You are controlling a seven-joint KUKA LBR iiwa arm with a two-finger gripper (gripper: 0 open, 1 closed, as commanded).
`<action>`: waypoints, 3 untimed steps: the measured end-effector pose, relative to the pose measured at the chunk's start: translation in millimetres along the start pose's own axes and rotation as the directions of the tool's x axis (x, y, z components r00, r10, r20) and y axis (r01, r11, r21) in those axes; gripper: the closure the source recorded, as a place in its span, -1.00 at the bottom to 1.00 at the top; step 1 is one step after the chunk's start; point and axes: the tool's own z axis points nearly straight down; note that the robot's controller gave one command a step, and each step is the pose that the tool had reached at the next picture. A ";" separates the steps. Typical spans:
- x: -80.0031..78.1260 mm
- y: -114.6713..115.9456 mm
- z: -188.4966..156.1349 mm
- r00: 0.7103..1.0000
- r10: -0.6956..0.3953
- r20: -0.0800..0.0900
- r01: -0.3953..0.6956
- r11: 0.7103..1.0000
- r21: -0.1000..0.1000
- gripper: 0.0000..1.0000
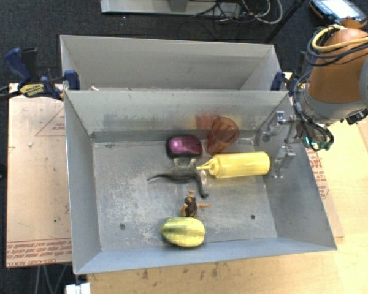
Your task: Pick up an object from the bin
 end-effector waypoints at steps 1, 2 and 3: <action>-1.9 0.4 -4.6 1.000 -0.002 0.008 0.002 1.000 0.002 -1.00; -2.2 18.7 91.8 0.989 0.147 0.009 -0.147 0.989 0.002 1.00; -2.4 18.8 91.8 0.989 0.147 0.011 -0.147 0.989 0.002 1.00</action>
Offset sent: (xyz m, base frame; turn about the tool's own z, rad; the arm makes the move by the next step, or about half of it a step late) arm -0.0027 0.0205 -0.1022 0.1498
